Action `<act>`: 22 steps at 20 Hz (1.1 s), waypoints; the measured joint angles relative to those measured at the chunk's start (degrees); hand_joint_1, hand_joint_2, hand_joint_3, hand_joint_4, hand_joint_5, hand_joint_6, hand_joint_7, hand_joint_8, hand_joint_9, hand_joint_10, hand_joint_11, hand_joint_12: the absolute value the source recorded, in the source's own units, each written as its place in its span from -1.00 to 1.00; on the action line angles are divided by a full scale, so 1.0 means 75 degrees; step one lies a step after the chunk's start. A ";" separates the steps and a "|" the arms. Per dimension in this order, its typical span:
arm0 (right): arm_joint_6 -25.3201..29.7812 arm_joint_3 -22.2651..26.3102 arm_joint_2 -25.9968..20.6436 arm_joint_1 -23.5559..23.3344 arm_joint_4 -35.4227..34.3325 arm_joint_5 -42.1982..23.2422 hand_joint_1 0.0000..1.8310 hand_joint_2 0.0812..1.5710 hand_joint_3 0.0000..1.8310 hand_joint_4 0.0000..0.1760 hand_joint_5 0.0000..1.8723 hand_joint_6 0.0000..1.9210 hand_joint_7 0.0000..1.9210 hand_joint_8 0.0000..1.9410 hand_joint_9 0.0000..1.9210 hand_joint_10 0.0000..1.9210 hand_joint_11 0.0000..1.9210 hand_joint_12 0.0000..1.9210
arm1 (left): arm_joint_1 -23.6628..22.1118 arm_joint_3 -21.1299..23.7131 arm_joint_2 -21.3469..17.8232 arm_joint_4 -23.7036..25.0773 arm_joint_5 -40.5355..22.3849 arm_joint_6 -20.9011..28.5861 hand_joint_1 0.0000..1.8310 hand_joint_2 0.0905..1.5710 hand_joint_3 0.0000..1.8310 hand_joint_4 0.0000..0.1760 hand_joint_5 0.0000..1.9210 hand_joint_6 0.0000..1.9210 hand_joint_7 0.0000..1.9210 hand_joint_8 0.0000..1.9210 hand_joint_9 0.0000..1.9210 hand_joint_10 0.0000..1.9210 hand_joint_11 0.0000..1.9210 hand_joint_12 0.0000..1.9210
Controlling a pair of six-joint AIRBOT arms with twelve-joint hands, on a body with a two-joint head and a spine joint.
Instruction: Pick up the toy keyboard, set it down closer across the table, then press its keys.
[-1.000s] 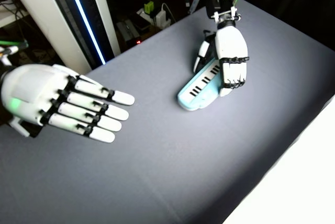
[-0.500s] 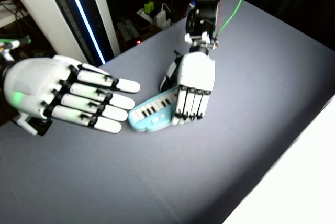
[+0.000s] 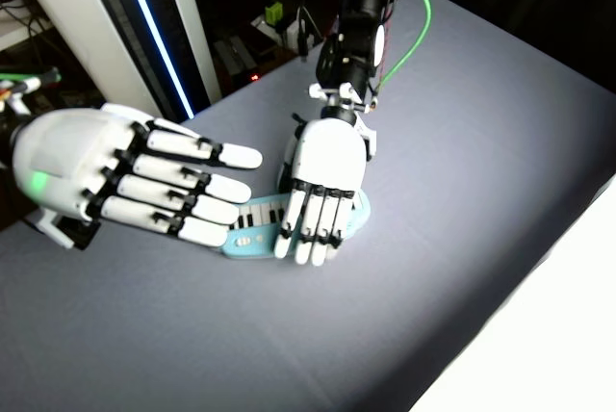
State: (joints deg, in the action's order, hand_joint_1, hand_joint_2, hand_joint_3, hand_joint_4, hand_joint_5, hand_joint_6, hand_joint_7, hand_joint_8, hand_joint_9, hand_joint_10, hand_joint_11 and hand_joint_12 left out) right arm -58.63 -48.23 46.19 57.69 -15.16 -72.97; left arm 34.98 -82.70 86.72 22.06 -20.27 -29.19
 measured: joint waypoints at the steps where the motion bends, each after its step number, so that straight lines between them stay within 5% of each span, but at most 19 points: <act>1: 0.0029 0.0000 0.0000 0.0044 -0.0003 -0.0006 -0.71 0.87 -1.00 0.07 -1.00 -1.00 -1.00 -1.00 -1.00 -1.00 -1.00 -1.00 | 0.0000 0.0201 -0.0227 0.0015 -0.0125 -0.0006 -0.45 0.23 -1.00 0.76 -1.00 -1.00 -1.00 -1.00 -1.00 -1.00 -1.00 -1.00; 2: 0.0038 0.0012 -0.0006 0.0055 0.0026 0.0023 -0.71 0.87 -1.00 0.07 -1.00 -1.00 -1.00 -1.00 -1.00 -1.00 -1.00 -1.00 | 0.0000 0.0376 -0.0449 0.0041 -0.0297 0.0009 -0.45 0.23 -1.00 0.76 -1.00 -1.00 -1.00 -1.00 -1.00 -1.00 -1.00 -1.00; 4: 0.0041 0.0085 -0.0055 0.0111 0.0160 0.0216 -0.73 0.87 -1.00 -0.45 -1.00 -1.00 -1.00 -1.00 -1.00 -1.00 -1.00 -1.00 | 0.0087 0.0711 -0.1029 -0.0219 -0.0918 -0.0061 -0.70 0.42 -0.98 0.32 -1.00 -1.00 -1.00 -1.00 -1.00 -1.00 -1.00 -1.00; 7: 0.0041 0.0134 -0.0064 0.0111 0.0443 0.0749 -0.67 0.85 -1.00 -0.52 -0.99 -1.00 -1.00 -1.00 -1.00 -1.00 -1.00 -1.00 | 0.0458 0.1052 -0.1935 -0.1169 -0.1638 -0.0469 -0.63 0.53 -0.98 0.03 -1.00 -1.00 -1.00 -1.00 -1.00 -1.00 -1.00 -1.00; 8: 0.0044 0.0128 -0.0061 0.0111 0.0530 0.0988 -0.77 0.83 -1.00 -0.52 -0.99 -1.00 -1.00 -1.00 -1.00 -1.00 -1.00 -1.00 | 0.0650 0.1198 -0.2270 -0.1556 -0.1877 -0.0682 -0.53 0.64 -0.98 -0.21 -1.00 -1.00 -1.00 -1.00 -1.00 -1.00 -1.00 -1.00; 9: 0.0041 0.0108 -0.0032 0.0111 0.0583 0.1183 -0.77 0.83 -1.00 -0.52 -0.99 -1.00 -1.00 -1.00 -1.00 -1.00 -1.00 -1.00 | 0.0813 0.1306 -0.2530 -0.1842 -0.2037 -0.0816 -0.53 0.64 -0.98 -0.21 -1.00 -1.00 -1.00 -1.00 -1.00 -1.00 -1.00 -1.00; 10: -0.0003 0.0055 0.0061 0.0105 0.0595 0.1428 -0.77 0.83 -1.00 -0.70 -0.94 -0.98 -1.00 -1.00 -1.00 -1.00 -1.00 -1.00 | 0.1008 0.1434 -0.2830 -0.2148 -0.2311 -0.0953 -0.30 0.70 -0.97 -0.49 -1.00 -1.00 -1.00 -1.00 -1.00 -1.00 -1.00 -1.00; 14: -0.0399 -0.0262 0.0516 -0.0329 0.0629 0.2576 -0.65 0.81 -1.00 -0.80 -0.79 -0.95 -1.00 -1.00 -1.00 -1.00 -1.00 -1.00 | 0.1664 0.2017 -0.3625 -0.3112 -0.3602 -0.1381 -0.33 0.73 -0.98 -0.78 -1.00 -1.00 -1.00 -1.00 -1.00 -1.00 -1.00 -1.00; 15: -0.0402 -0.0431 0.0705 -0.0501 0.0697 0.2906 -0.64 0.79 -1.00 -0.88 -0.76 -0.96 -1.00 -1.00 -1.00 -1.00 -1.00 -1.00 | 0.1839 0.2124 -0.3768 -0.3229 -0.3923 -0.1428 -0.17 0.81 -0.96 -1.00 -1.00 -1.00 -1.00 -1.00 -1.00 -1.00 -1.00 -1.00; 16: -0.0408 -0.0533 0.0831 -0.0586 0.0723 0.3098 -0.64 0.79 -1.00 -0.88 -0.76 -0.96 -1.00 -1.00 -1.00 -1.00 -1.00 -1.00 | 0.1920 0.2194 -0.3844 -0.3311 -0.4100 -0.1507 -0.17 0.81 -0.96 -1.00 -1.00 -1.00 -1.00 -1.00 -1.00 -1.00 -1.00 -1.00; 17: -0.0417 -0.0667 0.1008 -0.0676 0.0781 0.3407 -0.67 0.78 -1.00 -0.57 -0.76 -0.97 -1.00 -1.00 -1.00 -1.00 -1.00 -1.00 | 0.2014 0.2238 -0.3893 -0.3468 -0.4351 -0.1530 -0.27 0.83 -0.97 -1.00 -1.00 -1.00 -1.00 -1.00 -1.00 -1.00 -1.00 -1.00; 19: -0.0653 -0.0819 0.1241 -0.0831 0.0772 0.3920 -0.71 0.78 -1.00 -0.48 -0.76 -0.98 -1.00 -1.00 -1.00 -1.00 -1.00 -1.00 | 0.2057 0.2244 -0.3899 -0.3622 -0.4526 -0.1550 -0.22 0.81 -0.98 -0.91 -1.00 -1.00 -1.00 -1.00 -1.00 -1.00 -1.00 -1.00; 20: -0.0880 -0.0883 0.1349 -0.0959 0.0726 0.4197 -0.79 0.78 -1.00 -0.72 -0.72 -0.97 -1.00 -1.00 -1.00 -1.00 -1.00 -1.00 | 0.2084 0.2244 -0.3899 -0.3637 -0.4607 -0.1547 -0.15 0.82 -0.99 -1.00 -1.00 -1.00 -1.00 -1.00 -1.00 -1.00 -1.00 -1.00; 22: -0.1116 -0.1040 0.1542 -0.1113 0.0685 0.4517 -0.79 0.79 -1.00 -0.78 -0.72 -0.97 -1.00 -1.00 -1.00 -1.00 -1.00 -1.00 | 0.2122 0.2285 -0.3899 -0.3605 -0.4698 -0.1547 -0.14 0.83 -0.99 -1.00 -1.00 -1.00 -1.00 -1.00 -1.00 -1.00 -1.00 -1.00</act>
State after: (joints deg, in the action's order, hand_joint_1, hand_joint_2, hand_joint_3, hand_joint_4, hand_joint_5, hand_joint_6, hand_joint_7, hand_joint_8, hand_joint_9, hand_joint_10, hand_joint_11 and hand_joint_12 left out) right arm -67.00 -56.03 57.76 49.34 -10.02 -39.09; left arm 50.89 -65.56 57.47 -4.97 -55.51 -40.80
